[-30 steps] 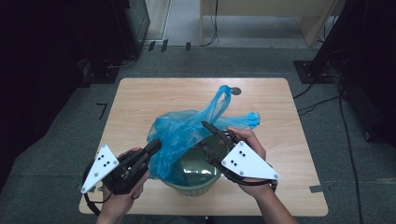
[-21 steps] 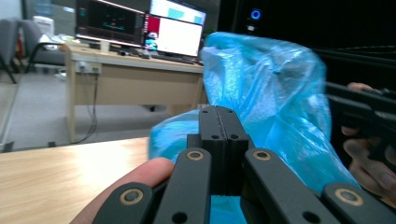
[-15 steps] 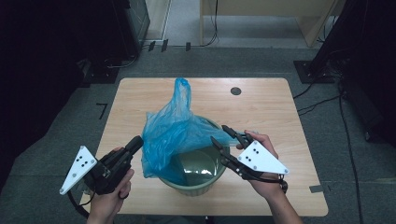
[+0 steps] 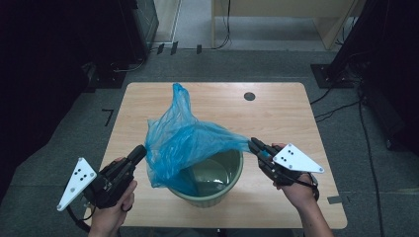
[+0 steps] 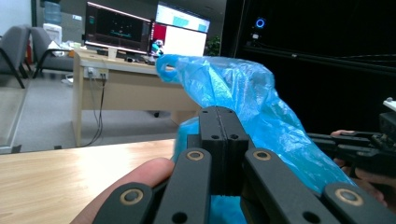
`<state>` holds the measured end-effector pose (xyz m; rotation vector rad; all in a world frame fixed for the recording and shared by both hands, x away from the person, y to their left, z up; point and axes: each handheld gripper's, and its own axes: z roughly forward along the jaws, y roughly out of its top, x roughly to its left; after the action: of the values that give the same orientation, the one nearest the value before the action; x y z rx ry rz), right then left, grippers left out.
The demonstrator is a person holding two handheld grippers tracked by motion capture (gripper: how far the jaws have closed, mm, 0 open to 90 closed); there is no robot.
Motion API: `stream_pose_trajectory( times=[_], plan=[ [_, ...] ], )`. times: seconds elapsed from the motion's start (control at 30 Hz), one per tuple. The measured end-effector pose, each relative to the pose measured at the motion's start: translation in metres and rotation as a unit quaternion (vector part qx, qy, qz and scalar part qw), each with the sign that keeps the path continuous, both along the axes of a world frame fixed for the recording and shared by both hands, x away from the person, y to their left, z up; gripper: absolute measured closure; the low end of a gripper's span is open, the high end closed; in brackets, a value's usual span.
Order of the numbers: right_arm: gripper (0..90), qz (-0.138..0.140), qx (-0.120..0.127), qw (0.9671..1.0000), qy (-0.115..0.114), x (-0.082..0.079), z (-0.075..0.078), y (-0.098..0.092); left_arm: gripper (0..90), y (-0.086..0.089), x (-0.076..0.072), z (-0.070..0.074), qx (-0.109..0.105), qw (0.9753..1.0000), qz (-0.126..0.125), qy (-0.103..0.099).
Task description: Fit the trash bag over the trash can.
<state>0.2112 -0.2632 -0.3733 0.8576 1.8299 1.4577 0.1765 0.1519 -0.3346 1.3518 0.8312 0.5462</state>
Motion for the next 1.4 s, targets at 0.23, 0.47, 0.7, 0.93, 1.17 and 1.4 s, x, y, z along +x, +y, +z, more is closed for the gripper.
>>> stream_pose_trajectory(
  times=[0.23,0.47,0.7,0.93,1.17,1.4],
  plan=[
    [90.0,-0.032,0.021,0.9991,-0.017,-0.005,0.008,-0.017,90.0,0.005,0.000,-0.004,0.011,0.9999,0.004,-0.004],
    [90.0,-0.068,0.036,0.9966,-0.028,-0.009,0.015,-0.034,90.0,0.005,0.003,-0.007,0.022,0.9996,0.017,0.003],
    [90.0,-0.105,0.047,0.9928,-0.031,-0.010,0.019,-0.049,90.0,0.015,0.007,-0.010,0.020,0.9989,0.042,0.011],
    [90.0,-0.163,0.045,0.9850,-0.032,-0.007,0.018,-0.061,90.0,0.028,0.014,-0.014,0.021,0.9966,0.077,0.019],
    [90.0,-0.192,0.095,0.9766,-0.018,-0.006,0.019,-0.077,90.0,0.042,0.019,-0.019,0.003,0.9946,0.097,0.036],
    [90.0,-0.148,0.093,0.9839,-0.038,-0.012,0.023,-0.062,58.5,0.020,0.012,-0.009,-0.029,0.9986,0.041,0.020]
  ],
)
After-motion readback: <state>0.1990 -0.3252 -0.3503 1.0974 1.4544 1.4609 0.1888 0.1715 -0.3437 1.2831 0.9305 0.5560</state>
